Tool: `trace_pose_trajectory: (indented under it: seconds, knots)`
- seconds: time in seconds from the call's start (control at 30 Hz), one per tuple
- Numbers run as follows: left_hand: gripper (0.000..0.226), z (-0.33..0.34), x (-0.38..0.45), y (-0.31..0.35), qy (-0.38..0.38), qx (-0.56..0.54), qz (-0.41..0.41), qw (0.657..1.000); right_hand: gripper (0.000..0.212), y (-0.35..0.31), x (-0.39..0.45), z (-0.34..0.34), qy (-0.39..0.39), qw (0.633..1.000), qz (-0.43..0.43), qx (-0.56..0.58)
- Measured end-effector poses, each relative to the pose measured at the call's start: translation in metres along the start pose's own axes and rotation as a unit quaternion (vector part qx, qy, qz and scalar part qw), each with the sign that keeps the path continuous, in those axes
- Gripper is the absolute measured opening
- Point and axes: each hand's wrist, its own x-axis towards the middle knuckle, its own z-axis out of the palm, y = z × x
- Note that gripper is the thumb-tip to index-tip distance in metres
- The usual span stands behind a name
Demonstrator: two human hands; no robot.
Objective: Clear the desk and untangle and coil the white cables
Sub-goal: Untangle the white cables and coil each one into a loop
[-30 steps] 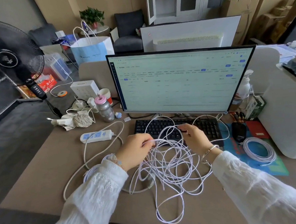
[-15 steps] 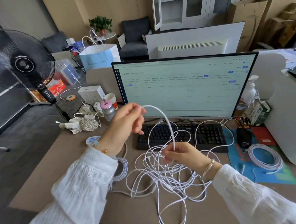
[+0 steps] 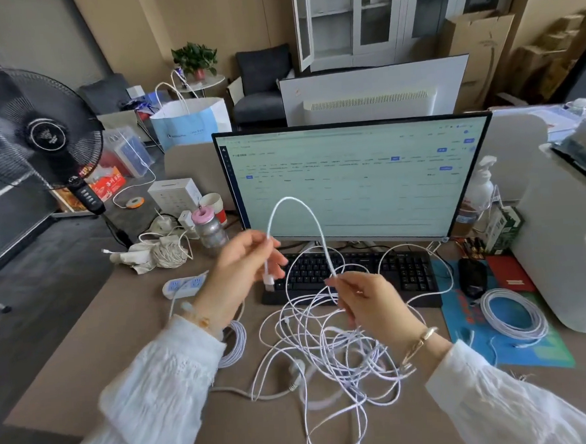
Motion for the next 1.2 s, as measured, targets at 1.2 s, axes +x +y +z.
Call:
trace_pose_trajectory:
  seconds: [1.2]
  knots:
    - [0.030, 0.030, 0.026, -0.003, -0.388, -0.233, -0.221, 0.864, 0.016, -0.017, 0.022, -0.049, -0.203, 0.973, -0.039, 0.099]
